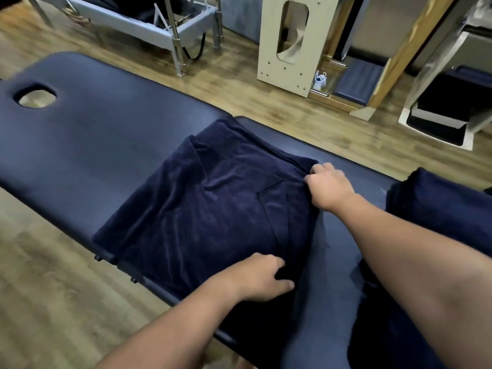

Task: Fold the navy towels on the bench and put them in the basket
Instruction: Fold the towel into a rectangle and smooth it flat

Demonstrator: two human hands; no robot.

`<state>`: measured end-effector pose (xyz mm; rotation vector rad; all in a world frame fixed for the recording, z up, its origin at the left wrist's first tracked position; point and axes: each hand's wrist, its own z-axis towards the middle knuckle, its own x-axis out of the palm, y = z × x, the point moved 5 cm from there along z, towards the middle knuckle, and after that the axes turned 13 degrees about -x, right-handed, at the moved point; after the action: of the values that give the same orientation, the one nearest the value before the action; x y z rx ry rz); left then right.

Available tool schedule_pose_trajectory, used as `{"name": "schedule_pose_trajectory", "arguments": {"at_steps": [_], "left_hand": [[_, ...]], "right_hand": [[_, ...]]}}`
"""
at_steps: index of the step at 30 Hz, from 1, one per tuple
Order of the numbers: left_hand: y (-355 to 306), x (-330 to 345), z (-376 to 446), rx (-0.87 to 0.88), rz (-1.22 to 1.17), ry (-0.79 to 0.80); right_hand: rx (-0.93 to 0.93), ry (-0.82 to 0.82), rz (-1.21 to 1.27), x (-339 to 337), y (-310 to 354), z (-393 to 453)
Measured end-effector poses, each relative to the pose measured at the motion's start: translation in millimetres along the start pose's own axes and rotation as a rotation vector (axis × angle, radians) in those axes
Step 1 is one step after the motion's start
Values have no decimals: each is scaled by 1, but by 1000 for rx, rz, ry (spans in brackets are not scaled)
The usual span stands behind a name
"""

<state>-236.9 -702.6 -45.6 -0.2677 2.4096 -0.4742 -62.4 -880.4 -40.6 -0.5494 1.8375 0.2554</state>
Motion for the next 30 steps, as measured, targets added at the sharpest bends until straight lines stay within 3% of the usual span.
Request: {"name": "schedule_pose_trajectory", "arguments": {"at_steps": [2,4,6,9,13,18,21,24,26,28,30], "left_hand": [[16,-1,4,-18,-31,-76],[36,-11,5,-61,19,-262],[57,-23,0,-129,172,-429],[100,-30,-5,-341,353,-468],[145,-31,-10,-436,286,-425],[158,-42,-18,-347,325,-517],[167,-58,-20,-378,322,-576],[186,-75,-24,-362,339,-695],[202,-83,-29,-364,361,-746],[222,-87,-34,-412,361,-768],[240,-90,-40,-456,351,-776]], "right_hand": [[-20,-120,-4,-7,19,-1],[-144,-191,67,-13,47,3],[-316,-134,122,-11,75,7],[-413,19,9,-1,101,8],[-313,-98,-115,-2,80,2],[-100,139,-148,12,33,-23],[-40,120,-143,-3,48,-13],[-49,18,-127,-28,76,13],[-189,-44,-86,-37,103,29],[-339,58,-73,-32,127,38],[-196,269,-5,-23,117,40]]}}
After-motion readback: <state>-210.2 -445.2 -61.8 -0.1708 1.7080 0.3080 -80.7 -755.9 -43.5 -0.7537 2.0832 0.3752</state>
